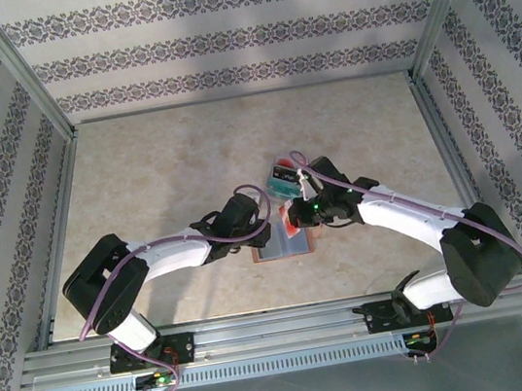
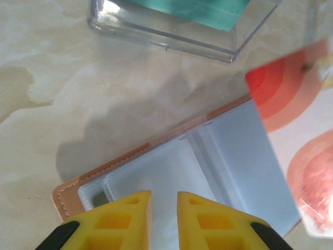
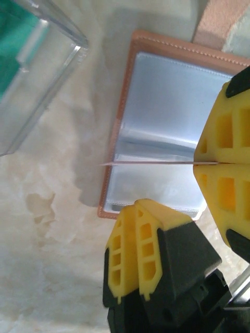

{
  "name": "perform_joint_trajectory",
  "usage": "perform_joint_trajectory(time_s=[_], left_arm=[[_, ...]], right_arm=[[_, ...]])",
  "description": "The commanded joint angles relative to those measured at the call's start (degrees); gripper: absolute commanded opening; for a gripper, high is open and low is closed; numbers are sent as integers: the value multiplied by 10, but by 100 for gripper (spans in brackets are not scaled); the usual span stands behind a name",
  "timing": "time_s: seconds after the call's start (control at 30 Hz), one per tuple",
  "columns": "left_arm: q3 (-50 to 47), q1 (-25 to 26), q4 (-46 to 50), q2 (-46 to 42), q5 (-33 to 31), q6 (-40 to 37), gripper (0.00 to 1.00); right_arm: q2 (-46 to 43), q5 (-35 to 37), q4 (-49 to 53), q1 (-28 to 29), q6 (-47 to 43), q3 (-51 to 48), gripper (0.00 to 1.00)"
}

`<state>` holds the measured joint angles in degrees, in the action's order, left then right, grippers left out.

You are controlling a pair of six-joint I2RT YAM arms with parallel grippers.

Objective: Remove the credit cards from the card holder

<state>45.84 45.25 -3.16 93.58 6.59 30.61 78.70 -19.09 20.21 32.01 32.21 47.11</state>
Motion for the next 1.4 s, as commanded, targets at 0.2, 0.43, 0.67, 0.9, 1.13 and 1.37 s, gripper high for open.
perform_joint_trajectory(time_s=[0.2,0.43,0.67,0.9,1.13,1.37], left_arm=[[-18,-8,11,5,15,-6,16],[-31,-23,10,7,1,-7,15],[-30,-36,26,-2,-22,-36,15],[-20,-38,37,-9,-25,-59,16],[-17,-38,43,-38,-7,-59,30],[-34,-38,46,-100,-17,-30,76]], right_arm=[[27,73,122,-39,-174,144,2],[91,105,167,-57,-283,246,1],[145,136,194,-66,-379,314,1],[179,156,213,-69,-462,364,0],[207,144,225,-77,-524,403,0],[242,144,232,-83,-553,429,0]])
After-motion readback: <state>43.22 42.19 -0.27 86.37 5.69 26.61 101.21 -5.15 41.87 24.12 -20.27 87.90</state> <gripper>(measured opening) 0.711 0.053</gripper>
